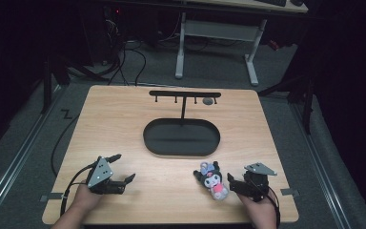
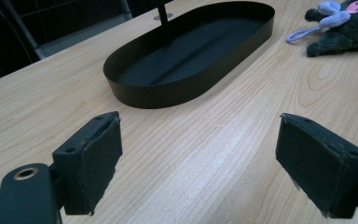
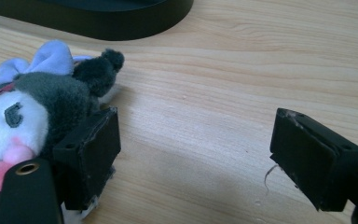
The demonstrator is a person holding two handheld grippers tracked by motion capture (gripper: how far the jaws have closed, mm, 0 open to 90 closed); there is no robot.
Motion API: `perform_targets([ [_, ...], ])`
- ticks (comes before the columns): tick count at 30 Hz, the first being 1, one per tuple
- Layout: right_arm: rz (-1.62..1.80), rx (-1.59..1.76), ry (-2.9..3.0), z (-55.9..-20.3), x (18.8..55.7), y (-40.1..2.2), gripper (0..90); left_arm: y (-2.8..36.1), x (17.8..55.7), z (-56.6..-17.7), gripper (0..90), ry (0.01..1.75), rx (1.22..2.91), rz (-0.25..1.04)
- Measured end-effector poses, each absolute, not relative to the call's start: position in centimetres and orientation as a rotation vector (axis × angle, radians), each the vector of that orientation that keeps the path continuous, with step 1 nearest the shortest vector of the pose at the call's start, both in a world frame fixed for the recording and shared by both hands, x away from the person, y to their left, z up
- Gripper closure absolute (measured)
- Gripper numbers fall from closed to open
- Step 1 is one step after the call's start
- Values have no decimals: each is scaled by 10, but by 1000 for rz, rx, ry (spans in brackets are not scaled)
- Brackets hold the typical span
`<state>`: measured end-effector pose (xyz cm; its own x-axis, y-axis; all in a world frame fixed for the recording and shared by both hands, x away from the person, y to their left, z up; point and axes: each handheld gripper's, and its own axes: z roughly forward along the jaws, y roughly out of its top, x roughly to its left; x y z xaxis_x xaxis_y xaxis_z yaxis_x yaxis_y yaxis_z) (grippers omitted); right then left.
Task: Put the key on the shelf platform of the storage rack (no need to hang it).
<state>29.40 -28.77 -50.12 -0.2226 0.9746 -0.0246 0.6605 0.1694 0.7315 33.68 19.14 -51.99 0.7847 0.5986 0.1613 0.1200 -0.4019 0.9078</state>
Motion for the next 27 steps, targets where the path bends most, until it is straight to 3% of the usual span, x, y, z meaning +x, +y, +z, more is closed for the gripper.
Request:
perform_targets([
  [27, 721, 1724, 1998, -486, 314, -303, 279, 194, 337, -521, 154, 557, 1933, 564],
])
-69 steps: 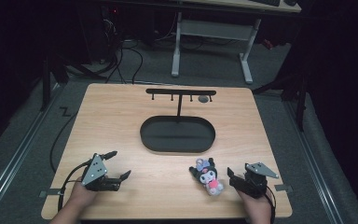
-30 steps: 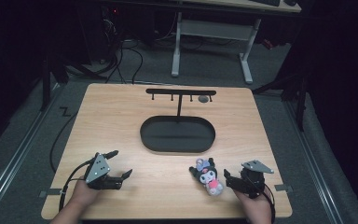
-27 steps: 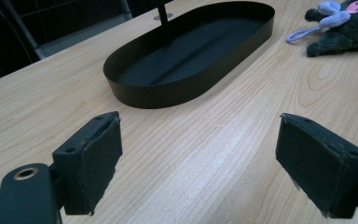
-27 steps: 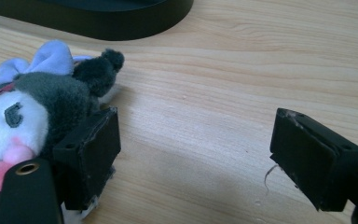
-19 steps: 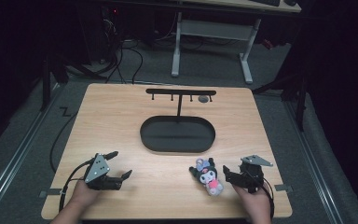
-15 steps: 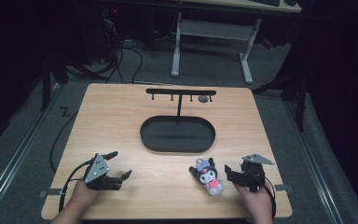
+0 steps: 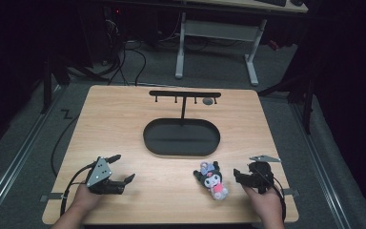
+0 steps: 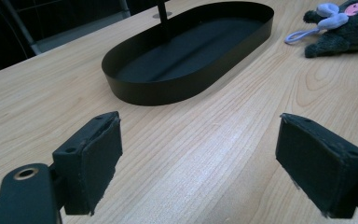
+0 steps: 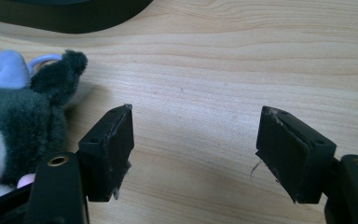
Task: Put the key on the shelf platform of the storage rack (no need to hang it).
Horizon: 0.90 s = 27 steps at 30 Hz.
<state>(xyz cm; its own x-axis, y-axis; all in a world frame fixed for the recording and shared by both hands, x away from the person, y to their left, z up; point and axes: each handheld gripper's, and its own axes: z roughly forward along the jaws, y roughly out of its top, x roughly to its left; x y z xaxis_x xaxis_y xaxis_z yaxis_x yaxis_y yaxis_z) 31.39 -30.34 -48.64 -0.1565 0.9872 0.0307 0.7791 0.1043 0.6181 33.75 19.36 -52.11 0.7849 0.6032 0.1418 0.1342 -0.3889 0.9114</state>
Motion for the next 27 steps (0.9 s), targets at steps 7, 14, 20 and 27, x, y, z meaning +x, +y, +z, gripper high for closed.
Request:
perform_targets([
  [7, 705, 1723, 2047, -483, 317, -302, 273, 193, 337, -521, 154, 557, 1938, 564],
  [14, 645, 1722, 2117, -482, 320, -302, 276, 193, 339, -521, 154, 558, 1931, 560],
  [20, 614, 1727, 2152, -477, 323, -299, 276, 193, 339, -521, 154, 558, 1931, 558],
  [27, 531, 1739, 2218, -471, 328, -296, 269, 194, 339, -521, 154, 561, 1932, 556],
])
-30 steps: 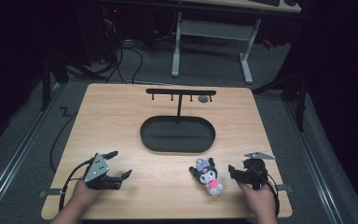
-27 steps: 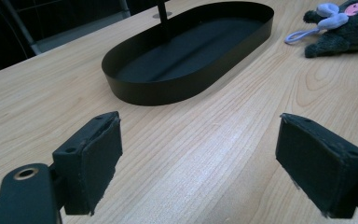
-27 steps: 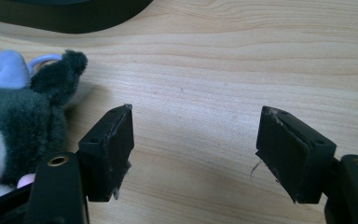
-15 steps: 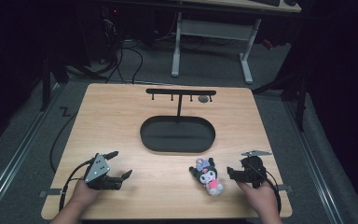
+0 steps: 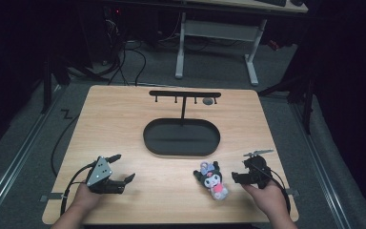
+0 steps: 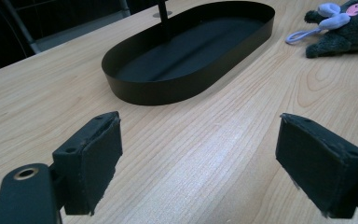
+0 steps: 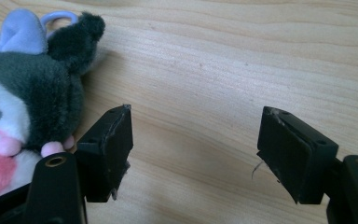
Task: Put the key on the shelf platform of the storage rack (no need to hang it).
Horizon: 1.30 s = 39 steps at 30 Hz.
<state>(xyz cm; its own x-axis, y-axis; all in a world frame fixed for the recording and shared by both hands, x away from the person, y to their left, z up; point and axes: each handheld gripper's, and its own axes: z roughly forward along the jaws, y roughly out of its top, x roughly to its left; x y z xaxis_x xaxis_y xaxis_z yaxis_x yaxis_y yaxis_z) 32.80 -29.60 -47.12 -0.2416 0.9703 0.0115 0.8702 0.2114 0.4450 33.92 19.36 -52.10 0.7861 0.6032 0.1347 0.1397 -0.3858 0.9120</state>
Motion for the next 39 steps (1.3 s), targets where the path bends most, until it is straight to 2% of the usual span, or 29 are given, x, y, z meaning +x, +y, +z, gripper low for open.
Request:
perform_targets([
  [20, 345, 1697, 2345, -456, 340, -284, 268, 193, 339, -521, 154, 554, 1936, 556],
  [39, 162, 1671, 2477, -460, 346, -281, 253, 194, 340, -520, 154, 556, 1933, 552],
])
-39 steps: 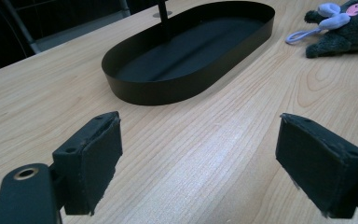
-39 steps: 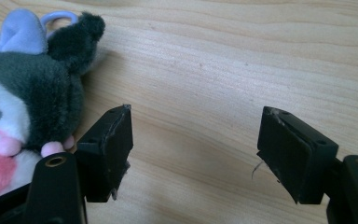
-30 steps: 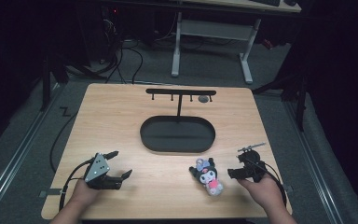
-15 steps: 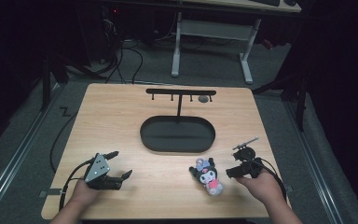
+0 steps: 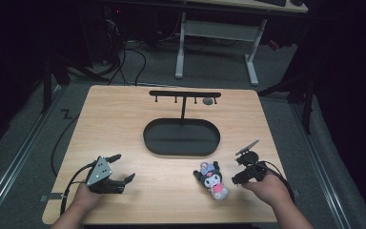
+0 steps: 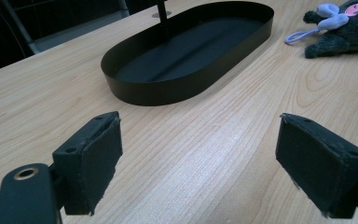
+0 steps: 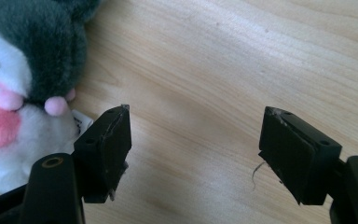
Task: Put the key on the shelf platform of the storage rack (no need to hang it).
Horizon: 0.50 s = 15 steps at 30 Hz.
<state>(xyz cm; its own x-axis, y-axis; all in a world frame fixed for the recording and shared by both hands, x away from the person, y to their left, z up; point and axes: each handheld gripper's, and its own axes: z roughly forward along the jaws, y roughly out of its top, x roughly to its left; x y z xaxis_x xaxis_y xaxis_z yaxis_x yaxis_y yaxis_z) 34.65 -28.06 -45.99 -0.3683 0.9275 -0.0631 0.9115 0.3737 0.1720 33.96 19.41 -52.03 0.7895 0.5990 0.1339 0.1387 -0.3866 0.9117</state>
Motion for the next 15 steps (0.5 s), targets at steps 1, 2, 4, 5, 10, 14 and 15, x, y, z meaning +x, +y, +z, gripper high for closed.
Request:
perform_targets([
  [1, 148, 1666, 2483, -460, 346, -280, 253, 194, 340, -520, 154, 557, 1933, 552],
  [2, 141, 1663, 2485, -459, 346, -279, 252, 194, 340, -520, 154, 557, 1933, 552],
  [4, 126, 1658, 2502, -457, 345, -278, 251, 194, 339, -520, 154, 556, 1934, 552],
  [5, 126, 1658, 2502, -457, 345, -278, 251, 194, 339, -520, 154, 555, 1934, 552],
  [10, 142, 1680, 2517, -454, 345, -279, 244, 194, 340, -520, 154, 556, 1933, 551],
  [14, 163, 1679, 2523, -447, 343, -275, 215, 194, 340, -520, 154, 556, 1934, 551],
  [15, 173, 1670, 2534, -445, 342, -274, 196, 194, 340, -520, 154, 556, 1934, 551],
])
